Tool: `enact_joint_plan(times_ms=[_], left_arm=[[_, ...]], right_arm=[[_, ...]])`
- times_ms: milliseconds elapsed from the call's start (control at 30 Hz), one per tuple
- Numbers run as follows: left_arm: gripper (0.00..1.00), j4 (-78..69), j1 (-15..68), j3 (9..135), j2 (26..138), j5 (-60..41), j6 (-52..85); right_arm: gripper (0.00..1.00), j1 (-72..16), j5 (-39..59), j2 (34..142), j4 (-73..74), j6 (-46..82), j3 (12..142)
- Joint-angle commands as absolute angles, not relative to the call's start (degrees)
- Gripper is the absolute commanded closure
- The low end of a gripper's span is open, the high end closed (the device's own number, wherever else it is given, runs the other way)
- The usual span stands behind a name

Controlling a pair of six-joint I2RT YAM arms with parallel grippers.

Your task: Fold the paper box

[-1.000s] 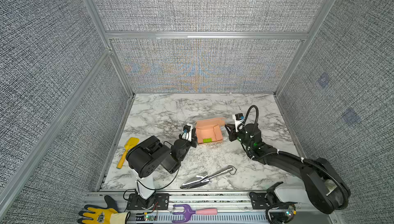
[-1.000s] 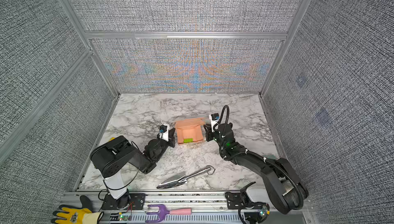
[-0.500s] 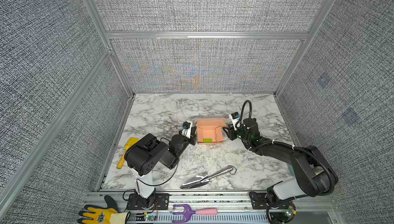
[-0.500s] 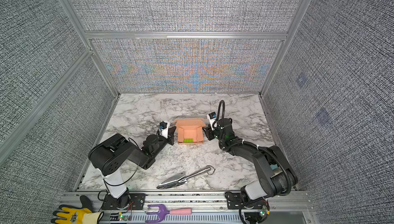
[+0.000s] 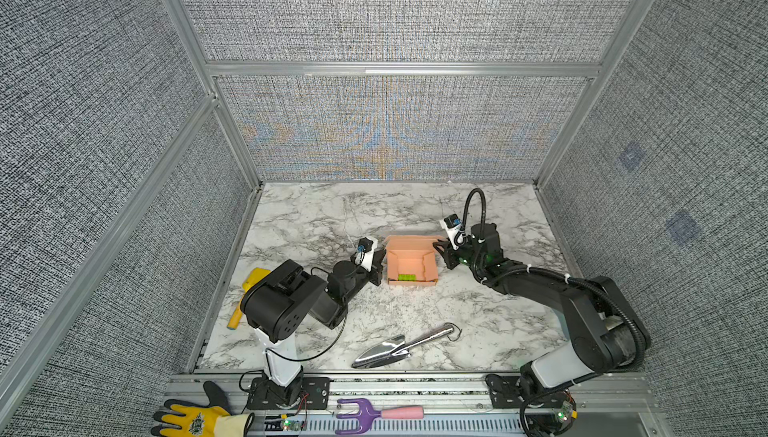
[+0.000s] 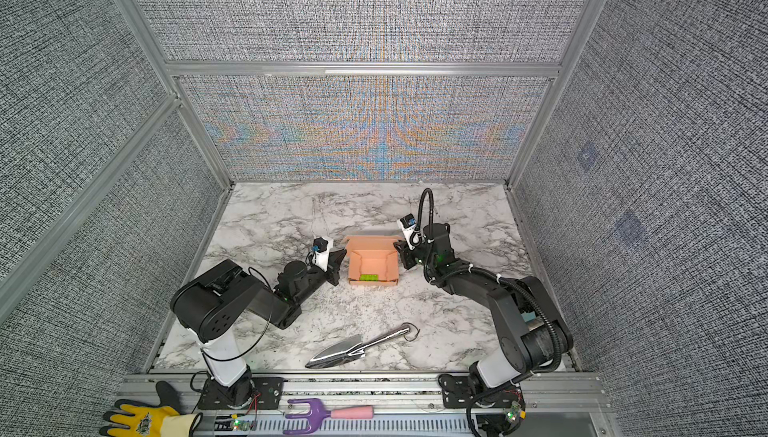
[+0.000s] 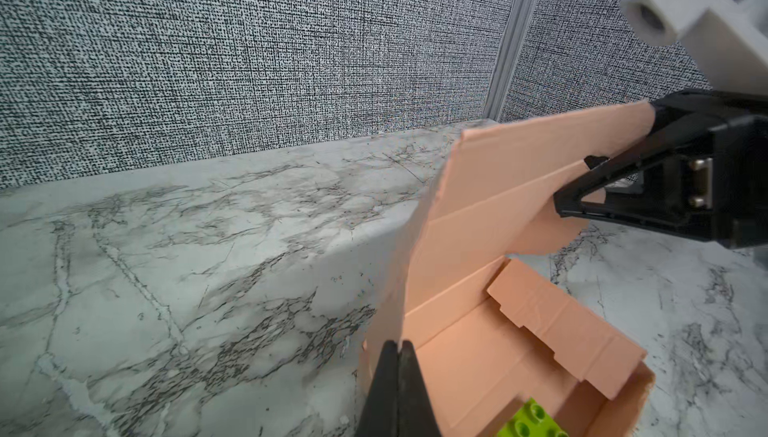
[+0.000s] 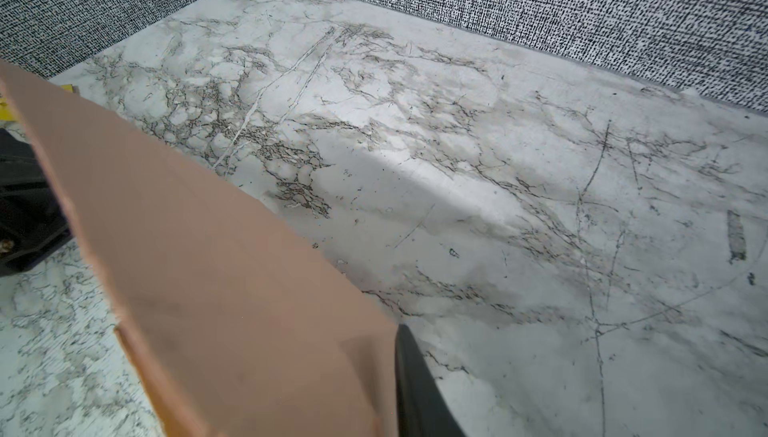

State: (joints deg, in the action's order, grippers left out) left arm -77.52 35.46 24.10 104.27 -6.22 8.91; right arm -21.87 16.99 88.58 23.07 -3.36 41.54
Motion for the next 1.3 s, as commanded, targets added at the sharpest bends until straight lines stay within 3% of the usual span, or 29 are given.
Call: enact_joint_plan(times_ms=[0,233,433,767,833,967,1067,1133,1267], left_arm=[[1.0,-76.5,35.4,24.4,103.6,-6.5,9.4],[1.0,-74.8,35.4,24.4,102.9,-5.4,9.9],[1.0,-74.9,35.6,23.8,102.2,-4.9,11.1],[1.0,-74.7,36.2,23.0,99.9,-6.4,11.3],[0.88,-74.1,36.2,23.1,99.6,-7.3,11.1],[0.77,-66.6,36.1,26.5,99.4,-10.2,8.5],[0.81,-61.1,35.9,30.0,100.2,-12.3,6.5],[0.92,-58.2,35.8,31.7,100.3,-12.4,5.8],[0.96,-55.6,35.7,33.3,99.8,-11.3,5.4]], right_arm=[[0.89,-22.0,17.8,88.6,22.1,-3.5,42.2],[0.89,-22.5,15.2,85.7,21.4,-1.4,39.5],[1.0,-24.0,13.5,84.5,20.8,-0.1,38.0],[1.0,-27.0,4.7,82.7,19.0,2.1,38.2],[1.0,-27.2,4.3,82.5,19.5,1.6,38.2],[1.0,-27.1,5.2,81.6,18.2,-0.8,39.4],[1.0,-27.2,5.9,80.6,15.8,-2.5,40.8],[1.0,-27.2,6.0,80.1,14.6,-3.1,41.4],[1.0,-27.2,6.3,79.7,14.7,-3.8,41.3]])
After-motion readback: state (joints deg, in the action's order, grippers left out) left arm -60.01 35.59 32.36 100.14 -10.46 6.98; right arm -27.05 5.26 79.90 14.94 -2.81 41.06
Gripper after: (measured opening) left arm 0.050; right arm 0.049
